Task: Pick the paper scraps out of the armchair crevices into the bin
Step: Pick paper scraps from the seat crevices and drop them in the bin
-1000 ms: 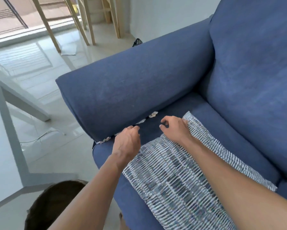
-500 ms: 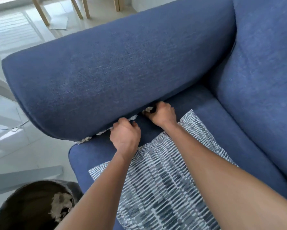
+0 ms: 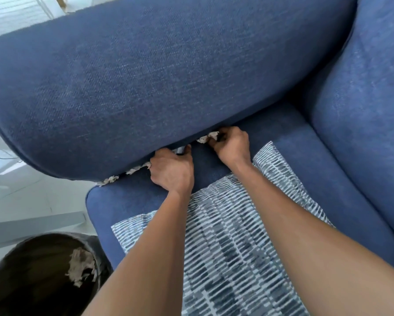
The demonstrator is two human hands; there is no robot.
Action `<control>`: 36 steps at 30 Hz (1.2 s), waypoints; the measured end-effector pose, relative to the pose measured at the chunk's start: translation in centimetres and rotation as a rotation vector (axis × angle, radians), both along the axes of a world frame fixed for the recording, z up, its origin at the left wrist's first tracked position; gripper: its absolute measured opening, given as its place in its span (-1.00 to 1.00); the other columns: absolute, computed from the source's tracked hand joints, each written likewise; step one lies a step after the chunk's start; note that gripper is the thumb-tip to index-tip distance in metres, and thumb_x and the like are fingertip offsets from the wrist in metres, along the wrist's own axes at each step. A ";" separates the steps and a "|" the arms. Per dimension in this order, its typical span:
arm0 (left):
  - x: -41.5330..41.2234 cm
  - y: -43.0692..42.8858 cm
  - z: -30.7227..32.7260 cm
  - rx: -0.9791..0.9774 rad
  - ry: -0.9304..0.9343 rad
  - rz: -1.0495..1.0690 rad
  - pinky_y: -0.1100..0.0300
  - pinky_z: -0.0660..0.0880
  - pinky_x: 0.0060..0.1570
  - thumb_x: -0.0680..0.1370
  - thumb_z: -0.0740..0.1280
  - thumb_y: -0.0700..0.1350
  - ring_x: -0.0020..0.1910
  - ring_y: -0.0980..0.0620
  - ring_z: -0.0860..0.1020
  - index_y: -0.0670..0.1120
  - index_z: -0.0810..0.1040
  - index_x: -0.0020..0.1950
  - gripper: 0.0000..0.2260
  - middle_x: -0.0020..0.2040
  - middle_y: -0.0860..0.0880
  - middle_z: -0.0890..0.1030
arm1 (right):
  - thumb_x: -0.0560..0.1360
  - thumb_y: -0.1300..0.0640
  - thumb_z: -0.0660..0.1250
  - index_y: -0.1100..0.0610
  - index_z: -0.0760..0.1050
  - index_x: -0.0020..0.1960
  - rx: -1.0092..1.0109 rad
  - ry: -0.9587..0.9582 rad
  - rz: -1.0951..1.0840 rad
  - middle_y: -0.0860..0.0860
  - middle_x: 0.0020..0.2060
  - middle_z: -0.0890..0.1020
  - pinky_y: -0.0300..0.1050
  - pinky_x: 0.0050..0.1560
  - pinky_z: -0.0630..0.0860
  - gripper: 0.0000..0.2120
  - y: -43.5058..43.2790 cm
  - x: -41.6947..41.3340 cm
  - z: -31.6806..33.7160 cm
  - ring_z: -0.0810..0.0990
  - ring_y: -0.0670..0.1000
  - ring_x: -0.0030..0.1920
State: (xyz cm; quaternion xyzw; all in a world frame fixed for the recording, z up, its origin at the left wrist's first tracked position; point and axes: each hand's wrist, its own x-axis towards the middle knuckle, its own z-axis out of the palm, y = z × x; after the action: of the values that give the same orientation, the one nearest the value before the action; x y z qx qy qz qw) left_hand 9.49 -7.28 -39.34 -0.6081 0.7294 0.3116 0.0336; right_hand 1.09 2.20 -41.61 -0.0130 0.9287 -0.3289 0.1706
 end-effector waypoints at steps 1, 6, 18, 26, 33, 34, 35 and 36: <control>-0.1 -0.1 0.0 0.013 -0.004 0.014 0.02 0.54 0.01 0.43 0.48 0.20 0.10 -0.23 0.63 -0.18 0.62 0.13 -0.50 0.12 -0.19 0.64 | 0.40 0.07 0.53 0.15 0.70 -0.02 -0.005 0.002 -0.005 0.09 -0.11 0.75 -0.10 0.04 0.63 -0.79 0.1 0.0 0.0 0.71 0.12 -0.04; 0.2 -0.6 -0.1 0.111 0.037 0.091 0.05 0.53 0.06 0.46 0.48 0.15 0.13 -0.18 0.62 -0.06 0.66 0.11 -0.64 0.15 -0.16 0.64 | 0.42 0.05 0.52 0.16 0.69 0.02 0.010 -0.014 0.005 0.11 -0.05 0.74 -0.07 0.17 0.59 -0.76 0.6 -0.4 1.0 0.68 0.14 0.06; 3.0 -0.4 4.1 0.280 0.263 0.008 -0.01 0.57 0.11 0.45 0.43 0.23 0.01 -0.12 0.65 -0.02 0.66 -0.08 -0.68 -0.10 -0.08 0.71 | 0.36 0.02 0.58 0.02 0.52 -0.26 0.116 0.013 0.036 0.00 -0.20 0.66 -0.16 -0.19 0.48 -0.76 2.7 1.2 7.5 0.63 0.02 -0.13; 8.6 -2.3 7.3 0.248 0.361 -0.038 -0.01 0.61 -0.02 0.44 0.44 0.21 -0.16 -0.05 0.68 0.00 0.57 -0.18 -0.72 -0.23 0.00 0.69 | 0.32 0.09 0.62 0.07 0.55 -0.27 0.063 0.055 0.047 -0.03 -0.32 0.69 -0.13 -0.22 0.60 -0.76 2.0 6.2 11.4 0.69 -0.06 -0.23; 16.2 -5.9 8.7 0.197 0.525 0.028 -0.04 0.61 -0.01 0.38 0.48 0.21 -0.22 -0.01 0.69 0.02 0.52 -0.27 -0.70 -0.23 0.08 0.67 | 0.37 0.16 0.54 0.13 0.55 -0.19 -0.043 0.078 0.175 0.02 -0.41 0.70 0.02 -0.11 0.62 -0.84 -2.9 12.8 12.4 0.68 0.04 -0.23; 17.4 -6.6 8.5 0.187 0.530 0.040 -0.04 0.61 -0.01 0.37 0.48 0.20 -0.21 -0.02 0.69 0.01 0.53 -0.27 -0.70 -0.22 0.07 0.67 | 0.37 0.15 0.53 0.13 0.55 -0.18 -0.046 0.079 0.196 0.01 -0.40 0.70 0.01 -0.11 0.61 -0.84 -3.7 13.9 12.2 0.68 0.05 -0.22; 18.7 -7.3 8.4 0.177 0.534 0.054 -0.03 0.61 -0.01 0.36 0.49 0.20 -0.20 -0.02 0.69 0.01 0.53 -0.27 -0.70 -0.21 0.06 0.68 | 0.38 0.15 0.53 0.12 0.54 -0.18 -0.047 0.080 0.218 0.00 -0.39 0.70 -0.02 -0.12 0.60 -0.83 -4.5 14.9 12.0 0.68 0.04 -0.22; 19.9 -8.1 8.3 0.171 0.535 0.071 -0.02 0.61 -0.01 0.36 0.50 0.19 -0.19 -0.02 0.69 0.00 0.54 -0.27 -0.71 -0.20 0.06 0.68 | 0.38 0.14 0.53 0.10 0.53 -0.17 -0.044 0.083 0.238 -0.02 -0.39 0.70 -0.05 -0.13 0.59 -0.83 -5.2 16.0 11.8 0.67 0.03 -0.22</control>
State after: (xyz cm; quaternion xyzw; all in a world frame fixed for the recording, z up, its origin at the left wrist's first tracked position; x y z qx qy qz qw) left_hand 29.41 -15.38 -31.01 -0.5245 0.6617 0.5222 -0.1197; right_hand 17.11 -2.99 -29.86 -0.1404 0.9195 -0.3260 0.1693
